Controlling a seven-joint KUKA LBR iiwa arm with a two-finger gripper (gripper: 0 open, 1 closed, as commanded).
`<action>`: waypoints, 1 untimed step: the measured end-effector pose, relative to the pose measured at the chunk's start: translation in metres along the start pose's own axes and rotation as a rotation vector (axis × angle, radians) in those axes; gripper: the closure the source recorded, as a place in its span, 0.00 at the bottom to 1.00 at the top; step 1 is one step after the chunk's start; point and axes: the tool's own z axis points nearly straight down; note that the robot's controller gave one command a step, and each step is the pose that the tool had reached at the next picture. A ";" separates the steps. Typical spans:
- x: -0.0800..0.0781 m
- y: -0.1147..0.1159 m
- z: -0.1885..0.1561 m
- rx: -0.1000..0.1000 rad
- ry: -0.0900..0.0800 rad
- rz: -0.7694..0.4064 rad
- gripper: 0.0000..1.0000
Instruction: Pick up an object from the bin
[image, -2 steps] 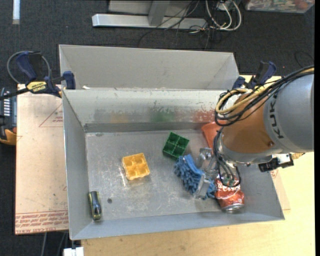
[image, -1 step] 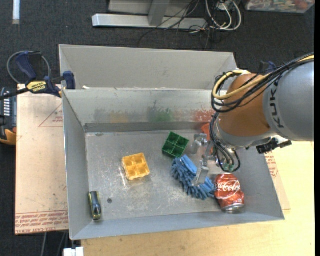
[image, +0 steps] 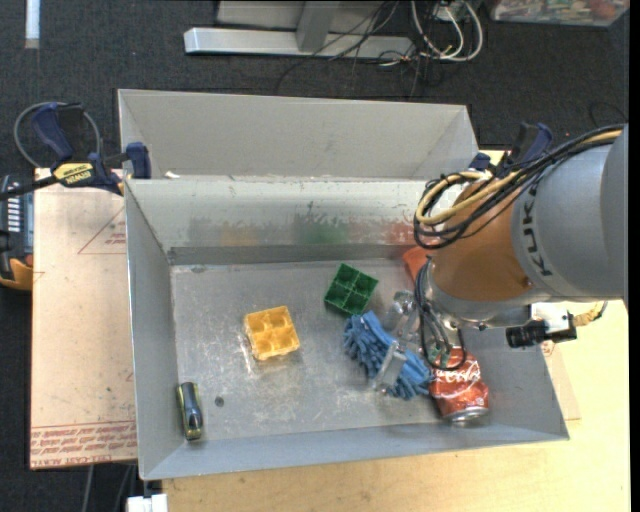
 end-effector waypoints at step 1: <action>-0.018 -0.005 0.030 -0.003 -0.012 -0.026 0.00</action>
Offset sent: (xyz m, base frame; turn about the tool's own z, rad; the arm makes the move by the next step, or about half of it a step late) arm 0.0159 -0.0125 -0.0295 0.2268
